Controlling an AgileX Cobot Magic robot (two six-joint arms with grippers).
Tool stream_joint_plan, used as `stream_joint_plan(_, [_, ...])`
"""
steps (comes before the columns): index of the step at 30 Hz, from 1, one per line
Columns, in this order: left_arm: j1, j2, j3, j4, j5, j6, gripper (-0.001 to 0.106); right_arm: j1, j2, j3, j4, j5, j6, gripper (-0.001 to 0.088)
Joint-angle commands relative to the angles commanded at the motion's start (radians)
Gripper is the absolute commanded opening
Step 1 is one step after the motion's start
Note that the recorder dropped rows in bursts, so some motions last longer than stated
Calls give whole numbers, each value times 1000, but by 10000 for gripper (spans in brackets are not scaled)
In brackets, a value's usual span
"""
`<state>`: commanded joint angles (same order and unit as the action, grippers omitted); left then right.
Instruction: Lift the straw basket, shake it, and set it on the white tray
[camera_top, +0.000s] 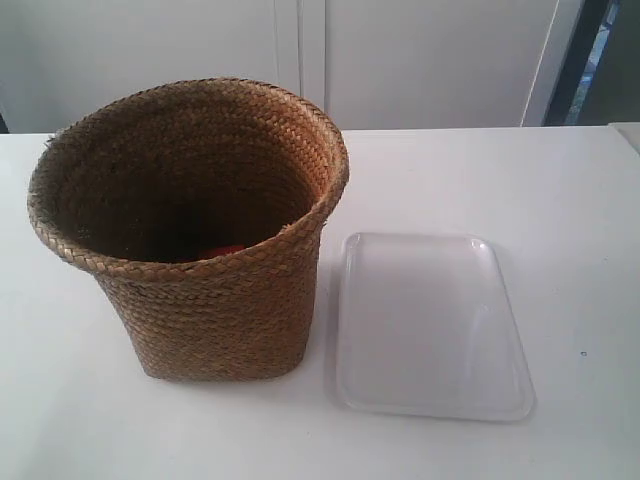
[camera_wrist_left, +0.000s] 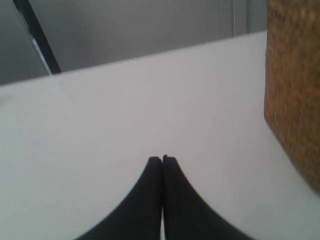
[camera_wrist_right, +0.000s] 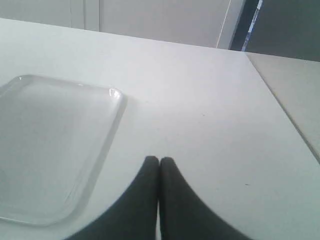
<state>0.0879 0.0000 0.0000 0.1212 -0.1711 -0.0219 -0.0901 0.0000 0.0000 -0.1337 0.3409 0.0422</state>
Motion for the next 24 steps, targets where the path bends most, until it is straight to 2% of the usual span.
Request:
stream_joint_plan(3, [0, 0, 0, 0, -66, 0, 0, 0, 0, 0, 0, 0, 0, 0])
stream_joint_plan(9, [0, 0, 0, 0, -75, -2, 0, 0, 0, 0, 0, -19, 13, 0])
stream_joint_plan(14, [0, 0, 0, 0, -77, -119, 0, 0, 0, 0, 2, -184, 105, 0])
stream_joint_plan(15, [0, 0, 0, 0, -84, -127, 0, 0, 0, 0, 4, -253, 104, 0])
stream_joint_plan(16, [0, 0, 0, 0, -85, -151, 0, 0, 0, 0, 4, -272, 104, 0])
stream_joint_plan(18, [0, 0, 0, 0, -97, -276, 0, 0, 0, 0, 4, -286, 104, 0])
stream_joint_plan(19, [0, 0, 0, 0, -99, -381, 0, 0, 0, 0, 4, -287, 95, 0])
stream_joint_plan(20, [0, 0, 0, 0, -97, -421, 0, 0, 0, 0, -4, -291, 85, 0])
stream_joint_plan(22, [0, 0, 0, 0, -97, -549, 0, 0, 0, 0, -111, -304, -60, 0])
stream_joint_plan(24, [0, 0, 0, 0, -120, -558, 0, 0, 0, 0, -185, -300, -135, 0])
